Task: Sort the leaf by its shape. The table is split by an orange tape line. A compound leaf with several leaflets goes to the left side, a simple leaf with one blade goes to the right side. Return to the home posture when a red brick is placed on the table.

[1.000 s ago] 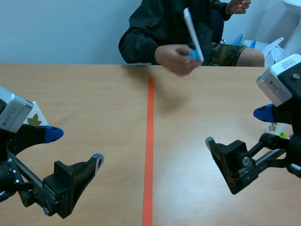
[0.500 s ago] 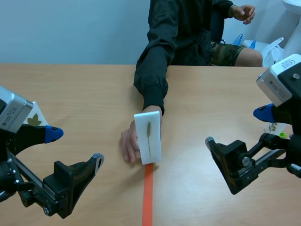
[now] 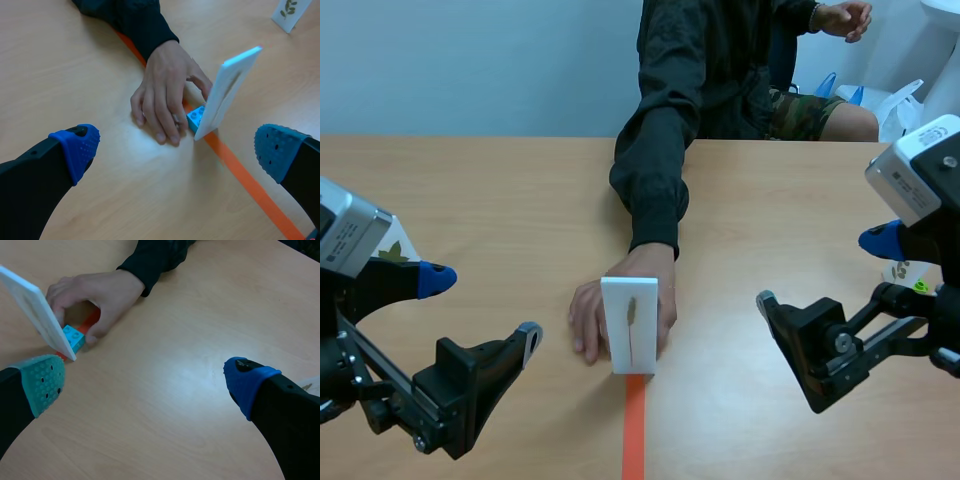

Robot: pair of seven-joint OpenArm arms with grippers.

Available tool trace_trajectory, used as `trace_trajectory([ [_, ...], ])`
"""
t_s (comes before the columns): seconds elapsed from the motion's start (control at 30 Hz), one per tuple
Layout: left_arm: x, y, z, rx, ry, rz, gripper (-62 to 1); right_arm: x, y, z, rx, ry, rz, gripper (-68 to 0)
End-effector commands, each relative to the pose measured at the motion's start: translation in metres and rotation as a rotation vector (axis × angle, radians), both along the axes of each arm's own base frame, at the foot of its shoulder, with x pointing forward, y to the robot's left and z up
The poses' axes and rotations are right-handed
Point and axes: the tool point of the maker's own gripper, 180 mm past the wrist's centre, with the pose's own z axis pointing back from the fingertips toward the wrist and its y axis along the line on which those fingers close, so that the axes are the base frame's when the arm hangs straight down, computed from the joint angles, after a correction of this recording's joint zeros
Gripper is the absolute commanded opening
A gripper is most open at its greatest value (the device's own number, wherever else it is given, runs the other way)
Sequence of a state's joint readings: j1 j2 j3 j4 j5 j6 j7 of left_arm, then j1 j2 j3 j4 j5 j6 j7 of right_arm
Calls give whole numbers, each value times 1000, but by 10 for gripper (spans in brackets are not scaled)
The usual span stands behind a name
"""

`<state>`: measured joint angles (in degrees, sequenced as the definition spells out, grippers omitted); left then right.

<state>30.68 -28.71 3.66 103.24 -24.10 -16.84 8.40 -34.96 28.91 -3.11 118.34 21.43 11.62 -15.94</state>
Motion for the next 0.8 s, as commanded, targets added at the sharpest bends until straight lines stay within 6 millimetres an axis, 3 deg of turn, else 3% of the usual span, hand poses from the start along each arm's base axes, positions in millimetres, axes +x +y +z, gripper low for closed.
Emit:
trace_trajectory([
  [0.0,1,-3,6,-20,-18,-12,14,5,-1,7,1,-31,-1,4],
  [0.37,-2,-15,0,2,-29,-119,14,5,-2,7,0,-29,-2,4],
  [0.77,15,-44,-38,-20,-21,-202,14,5,-2,7,-1,-29,-3,4],
])
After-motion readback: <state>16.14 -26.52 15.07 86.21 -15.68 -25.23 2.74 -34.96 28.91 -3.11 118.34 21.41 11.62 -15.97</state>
